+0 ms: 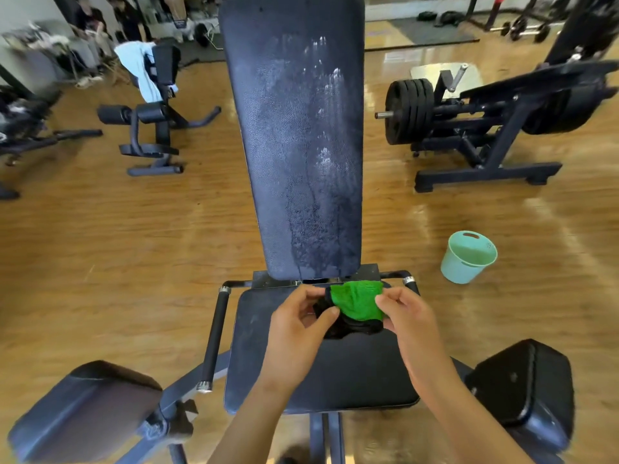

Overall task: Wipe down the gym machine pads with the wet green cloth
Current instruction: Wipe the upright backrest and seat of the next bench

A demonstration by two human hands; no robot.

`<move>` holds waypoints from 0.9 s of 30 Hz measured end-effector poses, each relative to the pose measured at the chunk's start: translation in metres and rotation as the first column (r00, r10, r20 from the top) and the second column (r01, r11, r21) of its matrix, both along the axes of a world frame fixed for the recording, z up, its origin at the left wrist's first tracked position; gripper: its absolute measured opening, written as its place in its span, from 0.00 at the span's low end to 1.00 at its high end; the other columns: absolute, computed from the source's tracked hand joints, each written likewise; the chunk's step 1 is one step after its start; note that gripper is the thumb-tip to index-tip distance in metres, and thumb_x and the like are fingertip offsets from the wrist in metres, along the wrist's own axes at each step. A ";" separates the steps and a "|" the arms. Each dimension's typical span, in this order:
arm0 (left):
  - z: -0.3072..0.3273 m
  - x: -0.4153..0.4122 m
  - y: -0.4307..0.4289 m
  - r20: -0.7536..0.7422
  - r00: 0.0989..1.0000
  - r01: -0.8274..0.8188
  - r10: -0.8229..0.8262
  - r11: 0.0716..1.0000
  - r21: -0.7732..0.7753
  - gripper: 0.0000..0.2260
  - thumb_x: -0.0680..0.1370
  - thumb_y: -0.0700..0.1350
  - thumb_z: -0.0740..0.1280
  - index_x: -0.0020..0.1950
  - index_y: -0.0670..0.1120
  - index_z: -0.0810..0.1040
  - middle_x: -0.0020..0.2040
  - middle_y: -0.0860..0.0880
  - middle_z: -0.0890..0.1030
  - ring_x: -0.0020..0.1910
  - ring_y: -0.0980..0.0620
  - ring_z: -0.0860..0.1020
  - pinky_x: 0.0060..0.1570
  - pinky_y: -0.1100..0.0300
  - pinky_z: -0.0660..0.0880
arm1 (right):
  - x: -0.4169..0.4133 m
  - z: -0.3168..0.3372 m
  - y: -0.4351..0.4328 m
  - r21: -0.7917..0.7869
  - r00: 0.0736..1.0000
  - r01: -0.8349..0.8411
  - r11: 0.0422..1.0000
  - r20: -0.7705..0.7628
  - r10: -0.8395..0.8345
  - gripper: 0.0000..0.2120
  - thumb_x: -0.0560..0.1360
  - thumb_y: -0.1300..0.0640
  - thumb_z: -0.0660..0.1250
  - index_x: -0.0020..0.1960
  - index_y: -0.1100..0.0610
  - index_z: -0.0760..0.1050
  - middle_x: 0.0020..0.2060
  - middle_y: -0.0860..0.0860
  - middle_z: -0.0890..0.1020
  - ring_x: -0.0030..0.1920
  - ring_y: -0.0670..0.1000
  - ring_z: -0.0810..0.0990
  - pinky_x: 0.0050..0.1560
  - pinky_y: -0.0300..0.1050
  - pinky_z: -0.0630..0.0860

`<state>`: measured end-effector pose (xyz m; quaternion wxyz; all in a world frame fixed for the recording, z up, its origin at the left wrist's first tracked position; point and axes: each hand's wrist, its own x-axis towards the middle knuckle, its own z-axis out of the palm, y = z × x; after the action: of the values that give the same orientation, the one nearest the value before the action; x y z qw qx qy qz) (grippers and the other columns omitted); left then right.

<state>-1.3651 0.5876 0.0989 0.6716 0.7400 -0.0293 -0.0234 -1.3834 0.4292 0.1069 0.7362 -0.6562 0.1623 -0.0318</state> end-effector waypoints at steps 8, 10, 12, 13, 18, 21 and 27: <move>0.007 0.006 0.001 -0.106 0.987 0.101 -0.125 0.973 -0.208 0.18 0.68 0.51 0.74 0.54 0.47 0.77 0.51 0.50 0.82 0.55 0.51 0.79 0.57 0.56 0.75 | 0.010 0.004 -0.003 0.032 0.998 -0.030 0.999 0.063 0.028 0.11 0.77 0.56 0.66 0.36 0.51 0.74 0.34 0.51 0.77 0.40 0.52 0.75 0.45 0.49 0.70; 0.011 0.006 0.000 -0.218 0.945 0.178 -0.244 0.942 -0.286 0.23 0.70 0.57 0.71 0.60 0.46 0.75 0.56 0.45 0.81 0.57 0.47 0.79 0.57 0.51 0.75 | 0.012 0.007 -0.004 0.012 0.993 -0.050 0.999 0.106 0.049 0.11 0.80 0.62 0.62 0.39 0.55 0.72 0.31 0.48 0.79 0.36 0.48 0.76 0.40 0.42 0.72; 0.015 0.006 -0.003 -0.262 0.917 0.224 -0.299 0.933 -0.280 0.20 0.73 0.54 0.69 0.60 0.43 0.76 0.53 0.44 0.81 0.52 0.48 0.80 0.49 0.56 0.77 | 0.011 0.011 -0.005 -0.019 0.984 -0.092 0.996 0.151 0.094 0.08 0.80 0.63 0.60 0.42 0.59 0.71 0.29 0.47 0.78 0.32 0.45 0.76 0.35 0.35 0.71; 0.017 0.007 -0.004 -0.279 0.913 0.226 -0.299 0.937 -0.265 0.19 0.72 0.51 0.70 0.59 0.42 0.77 0.51 0.43 0.82 0.50 0.49 0.81 0.46 0.59 0.77 | 0.010 0.013 -0.006 -0.034 0.978 -0.110 0.993 0.174 0.115 0.07 0.80 0.63 0.60 0.43 0.60 0.70 0.28 0.47 0.78 0.31 0.44 0.75 0.34 0.34 0.71; 0.020 0.015 0.002 -0.313 0.903 0.240 -0.295 0.950 -0.201 0.11 0.73 0.39 0.72 0.56 0.41 0.81 0.52 0.42 0.84 0.51 0.49 0.82 0.51 0.59 0.78 | 0.006 0.011 -0.012 -0.150 0.967 -0.117 0.982 0.210 0.147 0.06 0.78 0.54 0.65 0.43 0.54 0.74 0.29 0.53 0.77 0.33 0.48 0.73 0.37 0.43 0.69; 0.023 0.017 0.002 -0.276 0.938 0.166 -0.212 0.970 -0.180 0.10 0.71 0.40 0.74 0.51 0.39 0.81 0.45 0.43 0.83 0.46 0.50 0.81 0.46 0.60 0.78 | 0.007 0.012 -0.009 -0.082 0.976 -0.128 0.988 0.165 0.140 0.01 0.78 0.58 0.68 0.49 0.54 0.76 0.37 0.56 0.84 0.39 0.51 0.81 0.41 0.43 0.76; 0.021 0.023 0.000 -0.088 0.987 -0.128 0.138 0.986 0.108 0.17 0.62 0.52 0.79 0.43 0.45 0.79 0.40 0.47 0.83 0.43 0.48 0.82 0.46 0.52 0.78 | 0.013 0.011 0.005 -0.234 0.983 -0.033 0.972 0.166 0.073 0.09 0.70 0.67 0.74 0.42 0.56 0.78 0.36 0.46 0.84 0.38 0.43 0.82 0.41 0.36 0.77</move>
<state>-1.3423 0.5873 0.1201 0.6335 0.7717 0.0535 -0.0152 -1.3706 0.4341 0.1178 0.6670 -0.7360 0.0753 -0.0875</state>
